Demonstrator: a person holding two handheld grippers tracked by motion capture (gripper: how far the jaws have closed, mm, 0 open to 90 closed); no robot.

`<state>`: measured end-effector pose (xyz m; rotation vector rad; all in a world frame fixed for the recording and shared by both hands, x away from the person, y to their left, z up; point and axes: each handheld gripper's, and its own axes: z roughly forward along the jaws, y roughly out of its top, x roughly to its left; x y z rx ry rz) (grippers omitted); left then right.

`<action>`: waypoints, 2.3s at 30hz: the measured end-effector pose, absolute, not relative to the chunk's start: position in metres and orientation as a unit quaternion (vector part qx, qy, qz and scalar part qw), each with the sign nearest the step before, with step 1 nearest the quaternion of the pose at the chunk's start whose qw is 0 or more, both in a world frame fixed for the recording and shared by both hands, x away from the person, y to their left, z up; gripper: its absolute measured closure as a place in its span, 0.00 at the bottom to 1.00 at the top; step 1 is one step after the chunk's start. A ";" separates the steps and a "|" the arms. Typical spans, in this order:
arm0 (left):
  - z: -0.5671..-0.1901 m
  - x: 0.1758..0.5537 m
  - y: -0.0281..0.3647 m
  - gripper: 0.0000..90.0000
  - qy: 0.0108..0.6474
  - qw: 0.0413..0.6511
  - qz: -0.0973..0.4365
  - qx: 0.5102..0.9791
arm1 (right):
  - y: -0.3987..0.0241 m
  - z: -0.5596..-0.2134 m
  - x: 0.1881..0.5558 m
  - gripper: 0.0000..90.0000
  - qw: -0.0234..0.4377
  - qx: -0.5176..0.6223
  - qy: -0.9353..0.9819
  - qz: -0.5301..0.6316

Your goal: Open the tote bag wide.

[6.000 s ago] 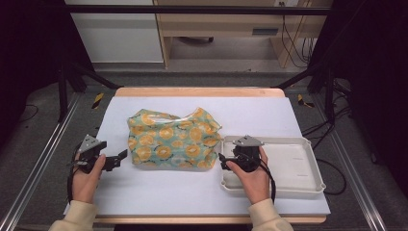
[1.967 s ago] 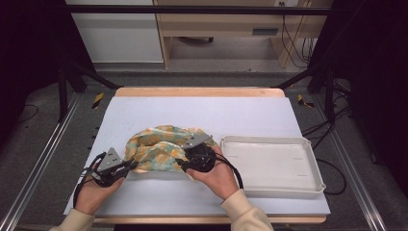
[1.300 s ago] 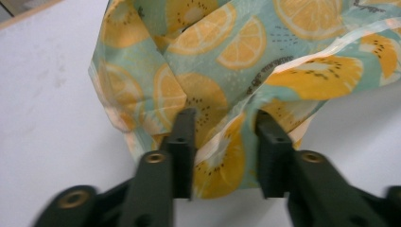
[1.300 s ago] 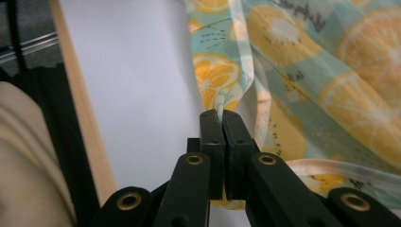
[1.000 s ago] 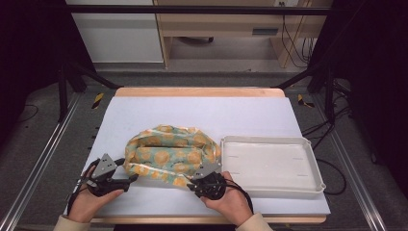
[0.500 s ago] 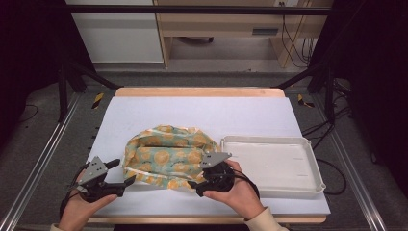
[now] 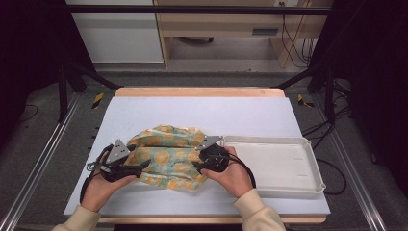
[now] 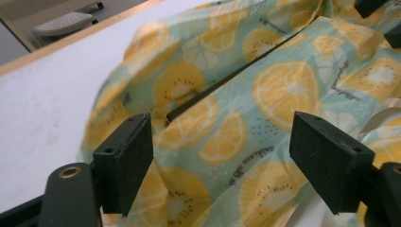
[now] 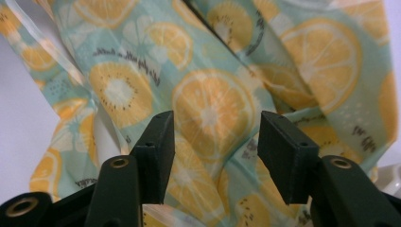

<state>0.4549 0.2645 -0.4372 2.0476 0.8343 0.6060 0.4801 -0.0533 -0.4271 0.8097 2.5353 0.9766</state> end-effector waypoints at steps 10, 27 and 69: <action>-0.454 0.451 0.272 0.26 0.345 0.397 0.228 0.819 | -0.050 -0.441 0.477 0.57 0.149 0.292 0.889 0.321; -0.448 0.446 0.267 0.29 0.340 0.401 0.222 0.821 | -0.055 -0.438 0.474 1.00 0.160 0.285 0.888 0.323; -0.422 0.508 0.285 0.96 0.357 0.396 0.208 0.820 | -0.063 -0.428 0.455 0.51 0.132 0.215 0.892 0.376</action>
